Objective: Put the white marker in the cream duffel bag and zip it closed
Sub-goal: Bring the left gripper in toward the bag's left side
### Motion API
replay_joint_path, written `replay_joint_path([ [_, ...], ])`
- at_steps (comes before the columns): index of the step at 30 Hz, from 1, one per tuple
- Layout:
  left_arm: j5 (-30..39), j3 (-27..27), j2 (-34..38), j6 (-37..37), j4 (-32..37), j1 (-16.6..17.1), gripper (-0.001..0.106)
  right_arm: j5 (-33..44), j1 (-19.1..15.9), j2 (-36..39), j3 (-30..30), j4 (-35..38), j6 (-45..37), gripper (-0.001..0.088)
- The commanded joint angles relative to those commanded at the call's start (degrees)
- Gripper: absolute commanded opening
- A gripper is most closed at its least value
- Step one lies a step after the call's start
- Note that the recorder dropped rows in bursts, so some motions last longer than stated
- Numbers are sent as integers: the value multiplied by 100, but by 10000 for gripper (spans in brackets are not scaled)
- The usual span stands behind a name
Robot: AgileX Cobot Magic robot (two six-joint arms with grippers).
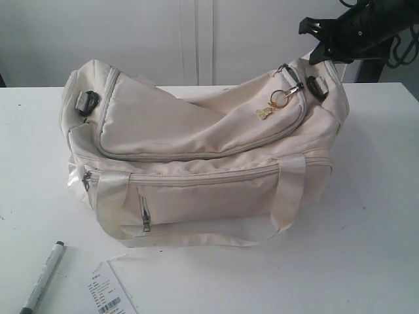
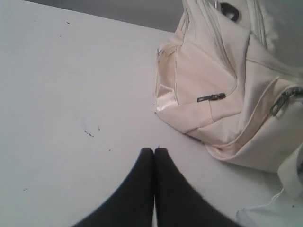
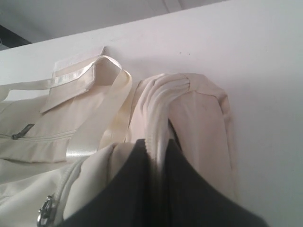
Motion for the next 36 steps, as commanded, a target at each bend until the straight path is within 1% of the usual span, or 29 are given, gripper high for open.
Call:
replay_joint_path([
  [2, 0, 0, 0, -198, 0, 0, 0, 43, 0, -35, 0, 0, 32, 0],
  [7, -47, 0, 0, -210, 0, 0, 0, 199, 0, -48, 0, -28, 115, 0],
  [10, -361, 0, 0, -421, 0, 0, 0, 286, 0, -1, 0, -28, 115, 0],
  [15, -1243, 0, 0, -605, 0, 0, 0, 299, 0, 10, 0, -52, 115, 0],
  [18, -1229, 0, 0, -983, 0, 0, 0, 299, 0, 10, 0, -52, 115, 0],
  [20, -1037, -96, 0, -975, 90, 0, 0, 351, 0, 10, 0, -51, 115, 0],
  [24, -346, -496, 124, -700, 309, 0, 0, 326, 0, 10, 0, -51, 115, 0],
  [28, 36, -790, 609, -178, 345, 0, 0, 326, 0, 10, 0, -51, 115, 0],
  [32, 408, -1081, 1103, -118, 345, 0, 0, 326, 0, 10, 0, -51, 115, 0],
  [34, 626, -1295, 1340, 213, 345, 0, 0, 326, 0, 10, 0, -51, 115, 0],
  [36, 979, -1547, 1611, 810, 333, 0, 0, 326, 0, 10, 0, -51, 115, 0],
])
